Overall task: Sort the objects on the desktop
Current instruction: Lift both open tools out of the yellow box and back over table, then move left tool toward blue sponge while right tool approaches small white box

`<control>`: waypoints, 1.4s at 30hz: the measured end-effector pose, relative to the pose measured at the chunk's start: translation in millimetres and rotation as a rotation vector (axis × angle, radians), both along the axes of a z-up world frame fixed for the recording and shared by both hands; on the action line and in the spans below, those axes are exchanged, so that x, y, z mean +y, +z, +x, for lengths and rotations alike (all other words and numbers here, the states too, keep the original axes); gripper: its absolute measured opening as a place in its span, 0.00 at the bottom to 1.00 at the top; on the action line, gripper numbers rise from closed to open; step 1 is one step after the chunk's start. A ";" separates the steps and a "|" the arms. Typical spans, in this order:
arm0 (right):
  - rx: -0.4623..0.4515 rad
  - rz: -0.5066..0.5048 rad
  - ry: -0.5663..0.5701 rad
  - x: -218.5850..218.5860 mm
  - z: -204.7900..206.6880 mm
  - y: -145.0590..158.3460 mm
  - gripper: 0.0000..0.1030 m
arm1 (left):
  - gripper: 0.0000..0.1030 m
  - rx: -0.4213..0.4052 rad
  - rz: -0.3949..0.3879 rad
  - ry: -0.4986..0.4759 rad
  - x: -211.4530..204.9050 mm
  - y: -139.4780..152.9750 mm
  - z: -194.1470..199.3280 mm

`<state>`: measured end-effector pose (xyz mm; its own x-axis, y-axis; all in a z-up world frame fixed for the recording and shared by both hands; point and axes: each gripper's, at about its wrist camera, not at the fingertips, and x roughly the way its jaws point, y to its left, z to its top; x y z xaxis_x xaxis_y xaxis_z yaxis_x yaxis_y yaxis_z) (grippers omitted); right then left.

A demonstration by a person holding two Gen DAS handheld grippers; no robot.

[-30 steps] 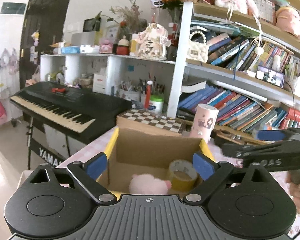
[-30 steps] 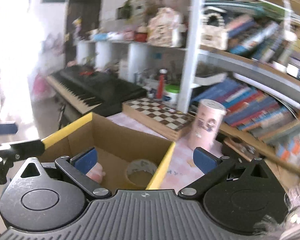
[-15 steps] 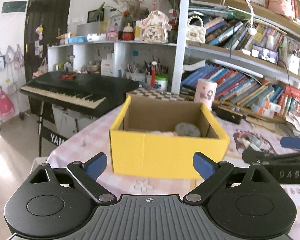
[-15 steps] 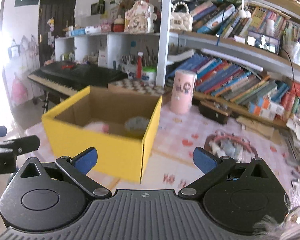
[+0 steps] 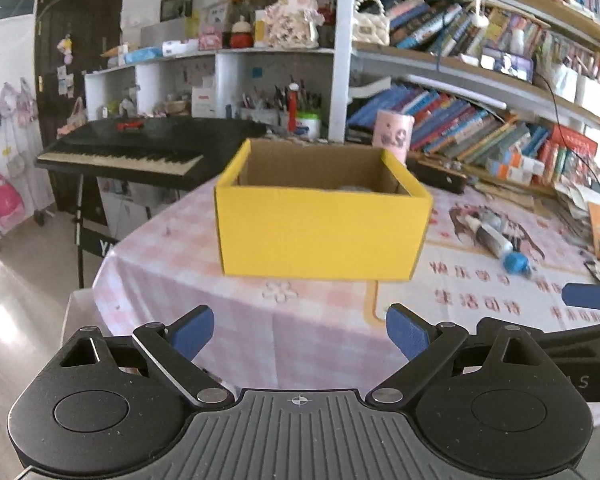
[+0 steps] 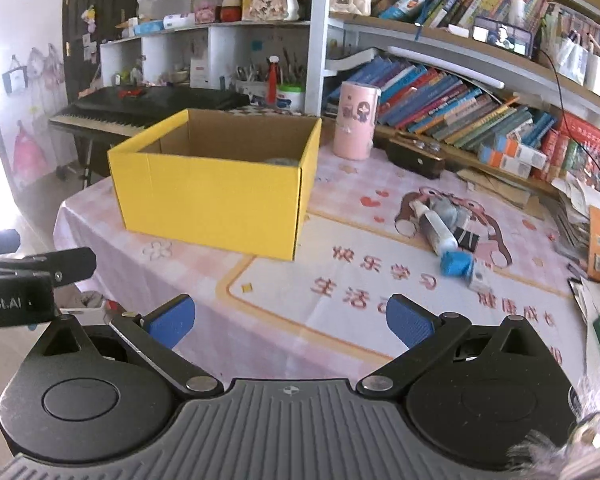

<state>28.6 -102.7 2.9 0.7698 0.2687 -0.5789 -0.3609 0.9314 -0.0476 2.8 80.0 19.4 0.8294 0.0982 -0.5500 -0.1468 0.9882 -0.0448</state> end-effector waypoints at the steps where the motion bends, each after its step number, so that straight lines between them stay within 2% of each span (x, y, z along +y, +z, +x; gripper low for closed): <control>1: 0.006 -0.003 -0.005 -1.7 -2.8 -1.6 1.00 | 0.92 0.009 -0.003 -0.005 -1.8 -1.6 -1.7; 8: 0.054 -0.008 -0.069 -21.8 -21.6 -11.7 1.00 | 0.92 0.049 -0.018 -0.063 -19.7 -10.5 -9.0; 19: 0.074 -0.005 -0.160 -50.7 -27.9 -13.1 1.00 | 0.92 0.081 -0.015 -0.137 -44.2 -14.7 -1.1; 26: 0.093 0.007 -0.191 -68.6 -15.6 -16.2 1.00 | 0.92 0.091 -0.007 -0.161 -59.7 -15.0 14.9; 42: 0.153 0.018 -0.290 -120.2 30.2 -22.1 1.00 | 0.92 0.120 0.019 -0.291 -115.4 -17.2 70.9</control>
<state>58.8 -223.0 -19.2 0.7203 0.0628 -0.6909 -0.0826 0.9966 0.0044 73.6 -35.4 2.1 0.7532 -0.1226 -0.6463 0.1389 0.9900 -0.0258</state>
